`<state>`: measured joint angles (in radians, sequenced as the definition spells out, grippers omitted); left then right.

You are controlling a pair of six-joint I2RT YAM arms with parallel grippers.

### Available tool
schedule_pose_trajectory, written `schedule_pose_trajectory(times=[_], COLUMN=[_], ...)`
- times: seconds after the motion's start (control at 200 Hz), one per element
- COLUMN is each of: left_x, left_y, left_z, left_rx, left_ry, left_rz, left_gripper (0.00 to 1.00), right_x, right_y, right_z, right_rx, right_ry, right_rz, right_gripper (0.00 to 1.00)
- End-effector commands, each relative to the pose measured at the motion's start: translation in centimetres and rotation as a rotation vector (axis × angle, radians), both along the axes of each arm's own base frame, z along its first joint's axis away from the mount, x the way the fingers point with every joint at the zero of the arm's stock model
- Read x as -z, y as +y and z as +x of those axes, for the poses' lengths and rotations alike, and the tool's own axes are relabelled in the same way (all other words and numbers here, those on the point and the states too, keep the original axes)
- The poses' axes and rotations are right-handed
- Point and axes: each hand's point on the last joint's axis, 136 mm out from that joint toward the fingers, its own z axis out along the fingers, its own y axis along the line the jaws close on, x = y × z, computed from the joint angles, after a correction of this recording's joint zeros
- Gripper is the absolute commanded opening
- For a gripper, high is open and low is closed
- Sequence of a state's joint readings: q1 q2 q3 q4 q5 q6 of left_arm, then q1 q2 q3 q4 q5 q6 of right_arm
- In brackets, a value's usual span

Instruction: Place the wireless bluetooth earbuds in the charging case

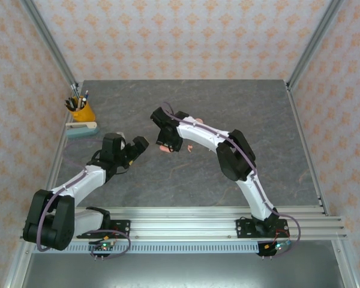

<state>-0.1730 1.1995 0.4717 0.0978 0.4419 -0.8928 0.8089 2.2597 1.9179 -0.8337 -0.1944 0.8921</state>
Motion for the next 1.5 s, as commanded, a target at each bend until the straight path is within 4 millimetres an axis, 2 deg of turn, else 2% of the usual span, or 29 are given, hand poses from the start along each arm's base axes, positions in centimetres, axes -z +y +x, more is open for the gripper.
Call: schedule_pose_trajectory(times=[0.0, 0.175, 0.325, 0.435, 0.566, 0.626, 0.741, 0.916, 1.201, 1.346, 1.491], left_x=[-2.2, -1.8, -1.0, -2.4, -6.0, -7.6, -9.1, -10.3, -9.7, -9.7, -9.7], left_y=[-1.6, -3.7, -3.8, -1.7, 2.0, 3.6, 6.1, 7.5, 7.4, 7.2, 6.9], left_z=[1.4, 1.8, 2.3, 2.0, 1.4, 1.3, 1.9, 3.4, 4.7, 5.0, 5.4], left_rx=[0.048, 0.11, 0.079, -0.011, -0.146, -0.19, -0.238, -0.231, -0.216, -0.211, -0.198], left_ry=[-0.159, -0.226, -0.244, -0.274, -0.308, -0.315, -0.273, -0.199, -0.134, -0.138, -0.139], left_rz=[-0.026, 0.003, 0.001, 0.057, 0.178, 0.205, 0.213, 0.236, 0.218, 0.214, 0.203], left_gripper=[0.97, 0.95, 0.93, 0.94, 1.0, 1.0, 1.0, 1.0, 1.0, 1.0, 1.0], right_x=[-1.7, -2.4, -2.5, -2.7, -2.8, -2.9, -2.5, -1.0, 1.4, 2.2, 2.8], right_y=[1.2, 1.3, 1.2, 0.8, 0.7, 1.6, 3.5, 4.5, 6.2, 6.5, 5.4], right_z=[1.4, 2.3, 2.4, 2.5, 3.1, 3.4, 3.4, 4.5, 6.3, 5.9, 4.6], right_rx=[0.049, 0.076, 0.065, 0.011, -0.131, -0.235, -0.44, -0.518, -0.488, -0.498, -0.511], right_ry=[-0.021, -0.021, -0.021, -0.049, -0.107, -0.141, -0.173, -0.189, -0.216, -0.198, -0.151], right_rz=[0.089, 0.13, 0.123, 0.079, 0.016, 0.015, -0.001, -0.07, -0.056, -0.053, -0.105], right_gripper=[0.5, 0.5, 0.53, 0.63, 0.75, 0.79, 0.83, 0.82, 0.79, 0.78, 0.74])
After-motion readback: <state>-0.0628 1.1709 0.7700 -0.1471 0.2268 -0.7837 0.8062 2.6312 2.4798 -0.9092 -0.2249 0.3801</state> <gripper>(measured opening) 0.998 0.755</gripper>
